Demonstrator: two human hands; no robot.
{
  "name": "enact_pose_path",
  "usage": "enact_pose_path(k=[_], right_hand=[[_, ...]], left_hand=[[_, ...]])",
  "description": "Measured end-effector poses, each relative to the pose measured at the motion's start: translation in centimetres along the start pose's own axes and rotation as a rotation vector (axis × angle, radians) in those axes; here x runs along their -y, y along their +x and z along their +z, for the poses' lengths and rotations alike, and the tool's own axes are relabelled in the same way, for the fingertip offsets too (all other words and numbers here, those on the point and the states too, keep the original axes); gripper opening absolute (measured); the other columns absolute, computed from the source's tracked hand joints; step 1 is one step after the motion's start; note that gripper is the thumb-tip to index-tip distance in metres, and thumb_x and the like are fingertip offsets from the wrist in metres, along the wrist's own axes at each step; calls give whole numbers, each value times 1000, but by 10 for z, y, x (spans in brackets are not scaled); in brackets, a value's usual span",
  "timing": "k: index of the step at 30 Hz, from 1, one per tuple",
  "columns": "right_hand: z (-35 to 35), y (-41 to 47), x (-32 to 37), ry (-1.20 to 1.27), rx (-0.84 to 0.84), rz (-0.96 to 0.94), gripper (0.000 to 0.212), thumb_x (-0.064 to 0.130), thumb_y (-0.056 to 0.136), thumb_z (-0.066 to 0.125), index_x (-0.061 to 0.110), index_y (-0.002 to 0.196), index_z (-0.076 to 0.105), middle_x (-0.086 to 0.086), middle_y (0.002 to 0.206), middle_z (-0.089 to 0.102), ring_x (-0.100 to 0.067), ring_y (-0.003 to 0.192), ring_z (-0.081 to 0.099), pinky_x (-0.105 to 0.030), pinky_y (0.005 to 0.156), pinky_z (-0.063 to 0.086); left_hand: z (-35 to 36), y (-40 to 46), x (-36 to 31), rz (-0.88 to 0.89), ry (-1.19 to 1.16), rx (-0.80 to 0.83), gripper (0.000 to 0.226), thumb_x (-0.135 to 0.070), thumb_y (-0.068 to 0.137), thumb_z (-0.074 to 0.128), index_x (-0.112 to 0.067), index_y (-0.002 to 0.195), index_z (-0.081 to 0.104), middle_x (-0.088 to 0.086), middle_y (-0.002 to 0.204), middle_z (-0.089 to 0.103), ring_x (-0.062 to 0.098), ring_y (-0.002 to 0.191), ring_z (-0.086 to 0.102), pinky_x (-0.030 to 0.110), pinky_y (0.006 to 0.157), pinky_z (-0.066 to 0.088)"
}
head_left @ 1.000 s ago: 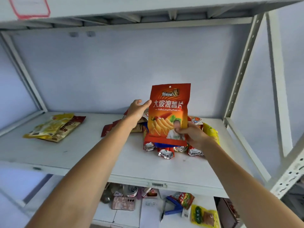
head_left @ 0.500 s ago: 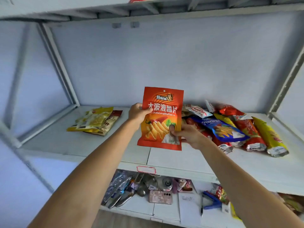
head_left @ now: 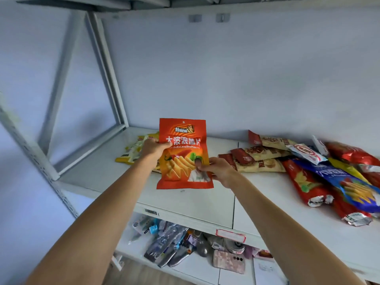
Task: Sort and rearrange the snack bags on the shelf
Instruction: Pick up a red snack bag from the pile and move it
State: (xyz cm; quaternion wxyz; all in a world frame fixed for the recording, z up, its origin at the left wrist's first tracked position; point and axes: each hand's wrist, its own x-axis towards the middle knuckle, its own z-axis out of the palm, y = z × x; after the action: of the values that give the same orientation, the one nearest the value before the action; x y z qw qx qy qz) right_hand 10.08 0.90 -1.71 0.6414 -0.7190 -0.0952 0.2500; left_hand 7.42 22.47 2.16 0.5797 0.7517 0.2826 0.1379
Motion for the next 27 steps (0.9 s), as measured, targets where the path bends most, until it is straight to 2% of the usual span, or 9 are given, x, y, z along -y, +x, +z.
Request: enact_pose_path(k=[5, 8, 11, 13, 15, 16, 18, 20, 27], right_hand=[[32, 55, 11, 101, -18, 70, 34, 10, 80, 75, -2, 109, 62, -13, 97, 68, -25, 88, 66, -32, 76, 54], [51, 79, 19, 147, -46, 129, 41, 11, 79, 76, -2, 115, 62, -14, 104, 69, -28, 99, 66, -36, 85, 55], [74, 102, 35, 171, -92, 152, 35, 2, 79, 71, -1, 113, 64, -16, 109, 69, -27, 93, 67, -35, 80, 55], [86, 117, 51, 237, -123, 133, 18, 1, 82, 64, 0, 99, 66, -14, 94, 68, -23, 82, 66, -31, 71, 53], [94, 130, 69, 302, -175, 96, 4, 5, 87, 57, 5, 85, 61, -13, 86, 63, -20, 73, 61, -29, 66, 49], [96, 133, 75, 273, -211, 80, 5, 8, 88, 56, 6, 88, 60, -14, 92, 63, -21, 77, 61, -31, 69, 49], [94, 136, 75, 10, -305, 99, 29, 16, 89, 59, 3, 115, 59, -18, 118, 61, -27, 105, 60, -38, 89, 48], [88, 133, 65, -323, -345, 132, 48, 23, 90, 59, 4, 133, 50, -17, 133, 54, -31, 123, 51, -40, 103, 41], [24, 97, 39, -953, -492, 169, 52, 30, 91, 51, 17, 141, 44, -11, 144, 43, -30, 134, 35, -40, 104, 37]], left_hand=[[-27, 51, 4, -116, -119, 8, 36, -12, 83, 72, -3, 116, 61, 11, 109, 65, 25, 92, 65, 32, 74, 53], [-41, 80, 8, -119, -109, -7, 30, -7, 84, 69, -3, 113, 64, 13, 107, 69, 27, 95, 67, 38, 85, 56], [-58, 113, 4, -90, -34, -10, 24, -11, 85, 67, -8, 109, 67, 11, 108, 71, 27, 94, 69, 40, 88, 55], [-68, 139, -8, -61, -20, 46, 25, -16, 87, 66, -8, 111, 64, 10, 105, 71, 23, 87, 69, 34, 77, 57], [-72, 162, -27, -17, 25, 132, 40, -24, 88, 65, -6, 122, 55, 11, 111, 67, 23, 90, 67, 31, 70, 57], [-70, 175, -34, -1, 117, 153, 53, -31, 88, 66, -6, 131, 48, 12, 124, 61, 26, 103, 63, 34, 80, 55], [-65, 187, -42, 74, 461, 175, 67, -36, 90, 62, -4, 142, 35, 15, 141, 47, 32, 125, 49, 39, 96, 43], [-54, 193, -42, 193, 749, 220, 67, -35, 92, 59, -2, 144, 32, 18, 146, 41, 34, 131, 43, 38, 100, 39], [13, 160, -41, 558, 1040, 528, 57, -43, 89, 55, -19, 139, 45, 8, 142, 51, 28, 125, 51, 41, 102, 43]])
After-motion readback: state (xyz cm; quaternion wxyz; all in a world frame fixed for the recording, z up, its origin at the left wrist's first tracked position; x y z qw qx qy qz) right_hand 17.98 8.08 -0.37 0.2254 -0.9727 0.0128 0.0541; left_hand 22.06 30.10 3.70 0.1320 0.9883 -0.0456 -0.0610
